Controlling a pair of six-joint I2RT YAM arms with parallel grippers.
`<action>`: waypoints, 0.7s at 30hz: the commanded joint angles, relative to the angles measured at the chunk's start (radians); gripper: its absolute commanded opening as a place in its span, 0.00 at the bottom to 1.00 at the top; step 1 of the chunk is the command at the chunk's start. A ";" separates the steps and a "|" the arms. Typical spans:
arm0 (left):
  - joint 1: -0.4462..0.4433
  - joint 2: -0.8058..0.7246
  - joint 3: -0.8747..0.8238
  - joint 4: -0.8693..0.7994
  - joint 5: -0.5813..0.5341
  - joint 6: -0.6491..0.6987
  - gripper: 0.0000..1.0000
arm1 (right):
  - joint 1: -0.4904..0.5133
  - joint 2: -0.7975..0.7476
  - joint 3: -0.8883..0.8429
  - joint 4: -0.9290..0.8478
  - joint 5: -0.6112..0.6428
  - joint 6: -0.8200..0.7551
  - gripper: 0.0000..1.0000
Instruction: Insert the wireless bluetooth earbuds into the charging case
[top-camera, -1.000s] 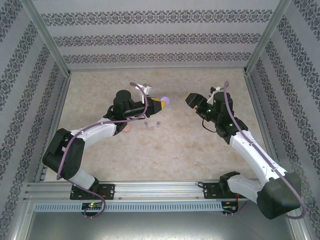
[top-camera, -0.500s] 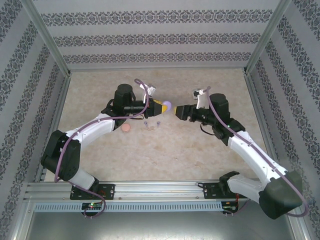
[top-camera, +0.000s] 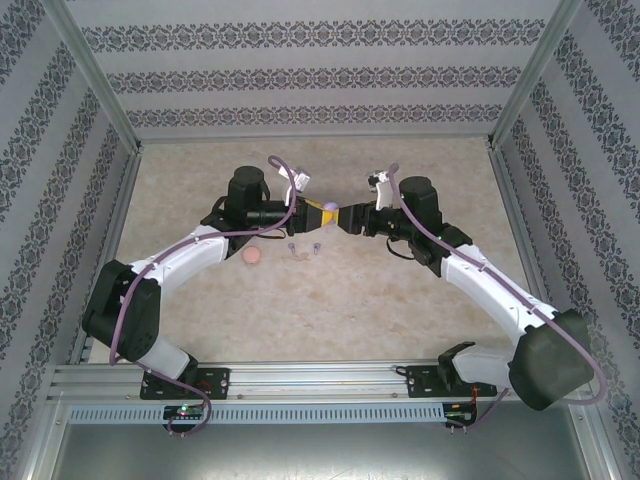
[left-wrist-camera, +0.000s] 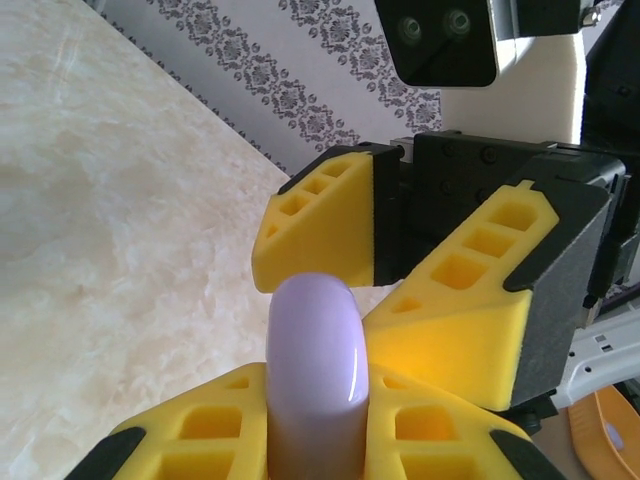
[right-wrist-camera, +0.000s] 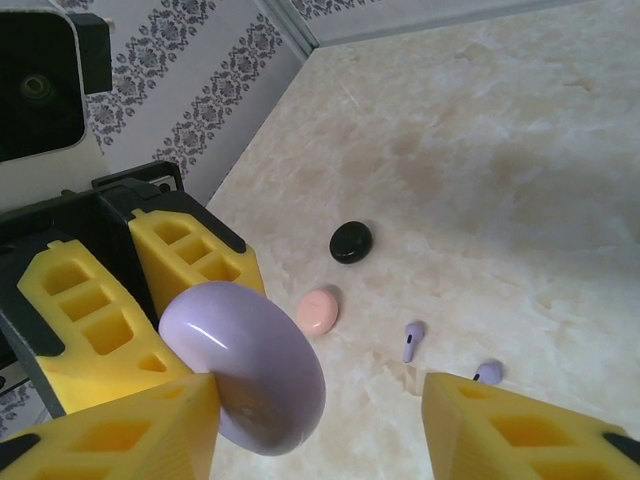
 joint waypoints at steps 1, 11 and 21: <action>-0.002 -0.022 0.027 0.033 0.057 0.006 0.00 | -0.049 0.023 -0.030 0.023 0.057 -0.003 0.52; -0.001 -0.036 0.009 0.071 0.053 -0.010 0.00 | -0.151 -0.073 -0.129 0.073 -0.045 0.100 0.49; -0.002 -0.017 0.012 0.126 0.059 -0.053 0.00 | -0.048 -0.133 -0.076 0.061 -0.074 0.082 0.49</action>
